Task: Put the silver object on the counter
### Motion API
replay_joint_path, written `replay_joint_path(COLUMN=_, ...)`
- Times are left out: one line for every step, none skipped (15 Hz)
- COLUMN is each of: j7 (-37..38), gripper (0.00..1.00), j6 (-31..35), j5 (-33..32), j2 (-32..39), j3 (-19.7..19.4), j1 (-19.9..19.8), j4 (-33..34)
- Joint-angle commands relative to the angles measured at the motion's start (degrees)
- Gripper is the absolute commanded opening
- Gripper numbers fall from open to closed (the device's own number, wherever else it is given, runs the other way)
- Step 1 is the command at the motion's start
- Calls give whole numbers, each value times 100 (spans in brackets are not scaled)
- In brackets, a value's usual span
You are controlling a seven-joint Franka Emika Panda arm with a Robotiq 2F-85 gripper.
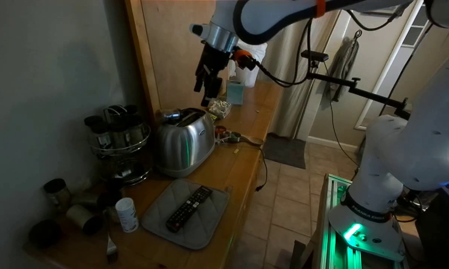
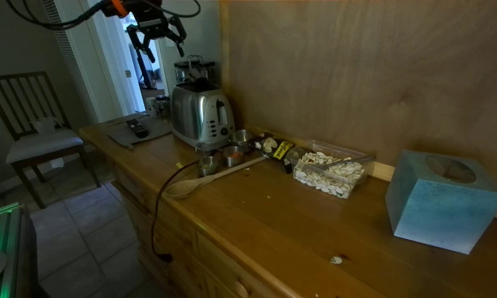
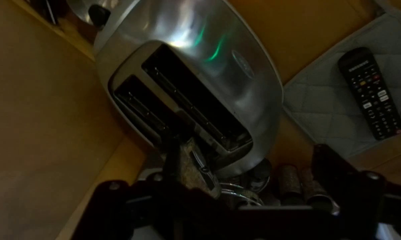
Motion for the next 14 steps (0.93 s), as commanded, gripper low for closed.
replay_joint_path(j7=-1551, gripper=100, j6=-159, j5=831, j2=551, j3=-321, j1=226, j4=594)
replay_joint_path(j7=-846, gripper=100, j6=-21, j5=470, j2=231, j3=160, j1=-237, j4=231)
replay_joint_path(j7=-957, gripper=100, j6=-20, j5=522, j2=298, j3=181, j1=-279, j4=276)
replay_joint_path(j7=-943, gripper=100, j6=-18, j5=515, j2=315, j3=235, j1=-338, j4=271)
replay_joint_path(j7=-932, gripper=100, j6=-18, j5=511, j2=313, j3=271, j1=-369, j4=266)
replay_joint_path(j7=-923, gripper=100, j6=-18, j5=510, j2=301, j3=294, j1=-382, j4=265)
replay_joint_path(j7=-917, gripper=100, j6=-18, j5=509, j2=293, j3=304, j1=-385, j4=266)
replay_joint_path(j7=-916, gripper=100, j6=-18, j5=509, j2=293, j3=308, j1=-385, j4=265)
replay_joint_path(j7=-915, gripper=100, j6=-18, j5=509, j2=293, j3=310, j1=-386, j4=265)
replay_joint_path(j7=-914, gripper=100, j6=-18, j5=509, j2=293, j3=310, j1=-387, j4=265)
replay_joint_path(j7=-914, gripper=100, j6=-18, j5=508, j2=293, j3=311, j1=-388, j4=265)
replay_joint_path(j7=-914, gripper=100, j6=-18, j5=508, j2=293, j3=311, j1=-388, j4=265)
replay_joint_path(j7=-914, gripper=100, j6=-18, j5=508, j2=293, j3=311, j1=-389, j4=265)
replay_joint_path(j7=-1009, gripper=100, j6=-86, j5=467, j2=356, j3=347, j1=-381, j4=333)
